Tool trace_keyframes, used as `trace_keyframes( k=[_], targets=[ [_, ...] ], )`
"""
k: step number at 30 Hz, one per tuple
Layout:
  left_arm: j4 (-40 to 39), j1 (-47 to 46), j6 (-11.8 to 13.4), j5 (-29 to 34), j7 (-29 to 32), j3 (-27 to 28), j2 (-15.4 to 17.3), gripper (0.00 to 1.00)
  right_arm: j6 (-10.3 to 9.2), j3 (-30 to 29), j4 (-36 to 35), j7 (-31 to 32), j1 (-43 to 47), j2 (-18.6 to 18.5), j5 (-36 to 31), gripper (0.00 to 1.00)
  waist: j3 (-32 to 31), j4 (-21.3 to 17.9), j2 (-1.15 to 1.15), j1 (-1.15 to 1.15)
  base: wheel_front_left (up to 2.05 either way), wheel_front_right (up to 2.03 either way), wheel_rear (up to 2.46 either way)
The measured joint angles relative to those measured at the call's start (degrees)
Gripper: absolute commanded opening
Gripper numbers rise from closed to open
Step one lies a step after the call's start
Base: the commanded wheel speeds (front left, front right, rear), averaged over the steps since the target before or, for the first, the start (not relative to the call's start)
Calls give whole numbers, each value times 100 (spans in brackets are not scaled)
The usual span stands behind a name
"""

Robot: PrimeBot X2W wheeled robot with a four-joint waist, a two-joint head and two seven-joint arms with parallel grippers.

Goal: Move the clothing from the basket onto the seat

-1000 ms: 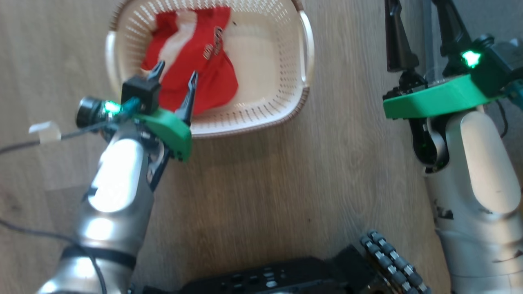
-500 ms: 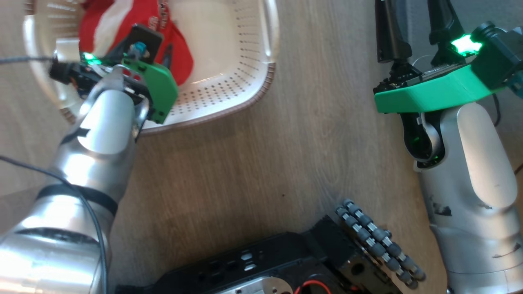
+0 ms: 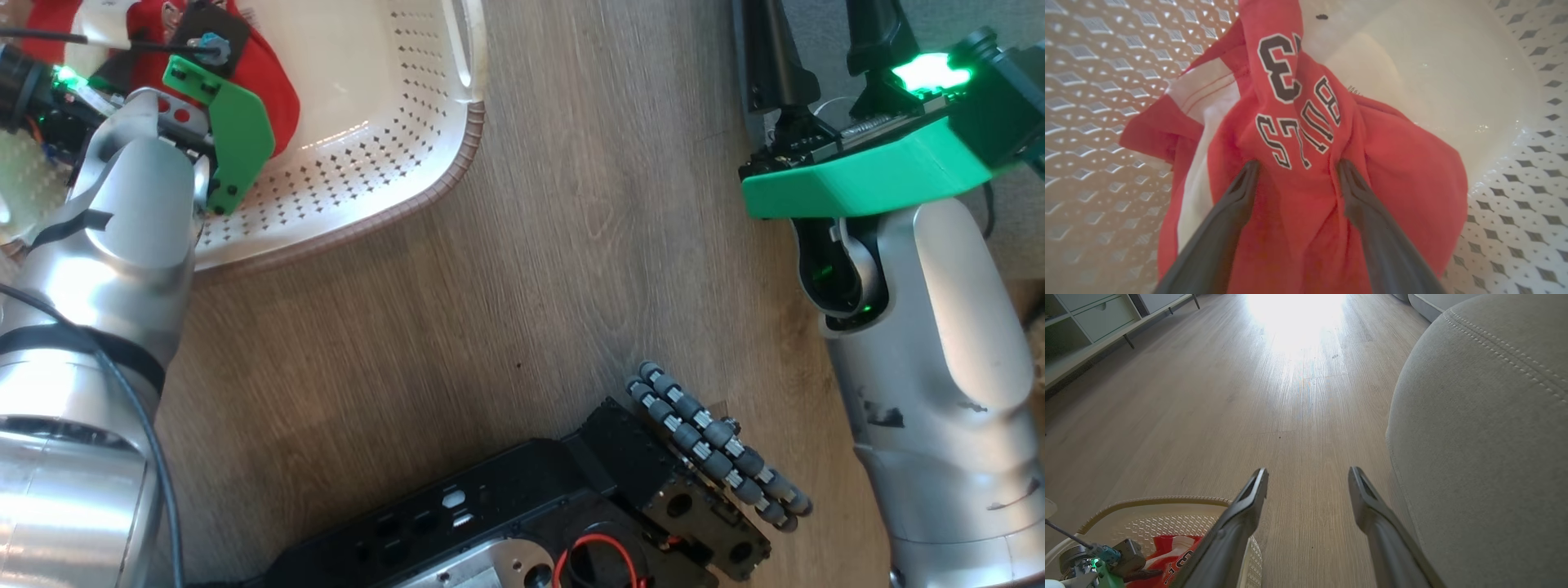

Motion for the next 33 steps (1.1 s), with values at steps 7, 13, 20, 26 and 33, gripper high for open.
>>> trace_keyframes(
  k=[7, 13, 20, 26, 33],
  targets=[
    [62, 1, 111, 149, 282, -244, 41, 100, 0, -23, -38, 0, 23, 5, 48, 100, 49, -13, 0, 0, 0, 0, 0],
    [99, 9, 109, -99, 214, -120, -23, 0, 0, -80, -45, 0, 22, 10, 57, 100, 45, -23, 0, 0, 0, 0, 0],
    [101, 32, 100, -363, -151, 12, -153, 0, 0, -80, 16, 0, -22, 12, 97, 100, -101, -50, 0, 0, 0, 0, 0],
    [101, 306, -63, -700, -681, 141, -372, 0, -1, -196, 110, 0, -30, 13, -145, 100, -486, 174, 0, 0, 0, 0, 0],
    [115, 827, -344, -1092, -1221, 310, -479, 0, 0, -270, 304, 0, 46, 12, -519, 100, -1110, 554, 1, -1, 0, 0, 0]
  ],
)
